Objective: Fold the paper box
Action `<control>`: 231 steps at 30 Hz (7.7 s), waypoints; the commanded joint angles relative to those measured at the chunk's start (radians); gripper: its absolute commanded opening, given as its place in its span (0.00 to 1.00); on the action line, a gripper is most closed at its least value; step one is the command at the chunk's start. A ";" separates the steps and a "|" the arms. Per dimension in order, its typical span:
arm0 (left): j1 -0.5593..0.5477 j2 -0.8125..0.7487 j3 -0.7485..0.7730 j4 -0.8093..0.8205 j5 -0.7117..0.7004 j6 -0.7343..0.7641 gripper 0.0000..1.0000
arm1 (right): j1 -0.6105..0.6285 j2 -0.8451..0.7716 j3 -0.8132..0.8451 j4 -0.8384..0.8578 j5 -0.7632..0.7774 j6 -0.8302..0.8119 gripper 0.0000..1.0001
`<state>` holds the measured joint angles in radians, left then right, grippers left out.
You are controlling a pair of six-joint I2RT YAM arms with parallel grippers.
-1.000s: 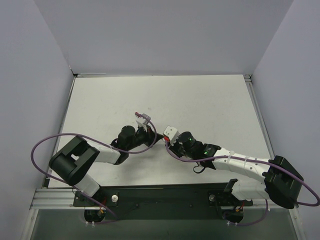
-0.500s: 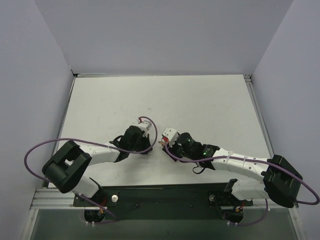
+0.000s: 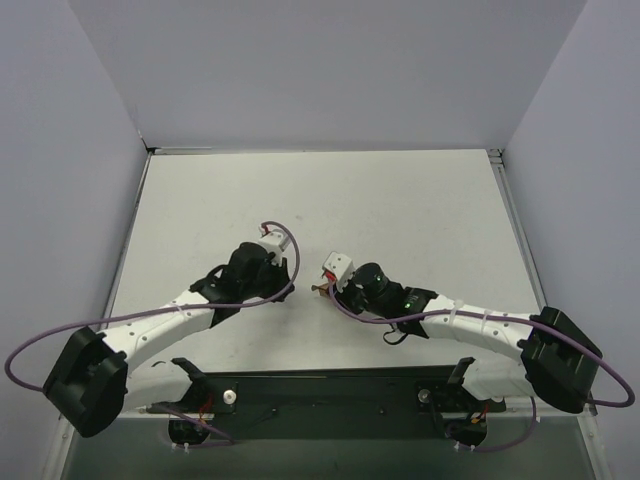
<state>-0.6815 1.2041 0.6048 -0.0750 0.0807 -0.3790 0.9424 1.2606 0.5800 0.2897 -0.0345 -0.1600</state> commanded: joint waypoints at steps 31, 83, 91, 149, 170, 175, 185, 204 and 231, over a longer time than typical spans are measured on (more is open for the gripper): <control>0.188 -0.091 -0.049 0.173 0.323 -0.029 0.62 | -0.200 0.060 -0.078 0.401 -0.496 0.321 0.12; -0.084 -0.012 -0.261 0.435 -0.038 -0.138 0.21 | 0.015 -0.267 0.106 -0.544 0.047 0.649 0.32; -0.089 -0.031 -0.267 0.432 -0.047 -0.138 0.21 | 0.021 -0.224 0.124 -0.552 0.076 0.629 0.23; -0.317 -0.103 -0.303 0.419 -0.272 -0.207 0.20 | 0.061 -0.105 0.129 -0.463 0.108 0.849 0.00; -0.319 -0.124 -0.296 0.380 -0.297 -0.205 0.20 | 0.076 -0.133 0.129 -0.583 0.160 0.841 0.00; -0.319 -0.126 -0.295 0.379 -0.299 -0.205 0.20 | 0.079 -0.115 0.126 -0.590 0.156 0.837 0.00; -0.317 -0.136 -0.293 0.363 -0.308 -0.201 0.20 | 0.093 -0.110 0.158 -0.658 0.183 0.821 0.00; -0.317 -0.132 -0.287 0.366 -0.305 -0.195 0.20 | 0.102 -0.064 0.165 -0.672 0.182 0.815 0.00; -0.317 -0.164 -0.277 0.323 -0.320 -0.181 0.20 | 0.059 -0.141 0.281 -0.782 0.240 0.755 0.36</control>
<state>-0.9894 1.0370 0.3134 0.3447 -0.2642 -0.5720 1.0298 1.1435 0.8272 -0.4404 0.1665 0.6342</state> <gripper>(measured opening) 0.206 0.381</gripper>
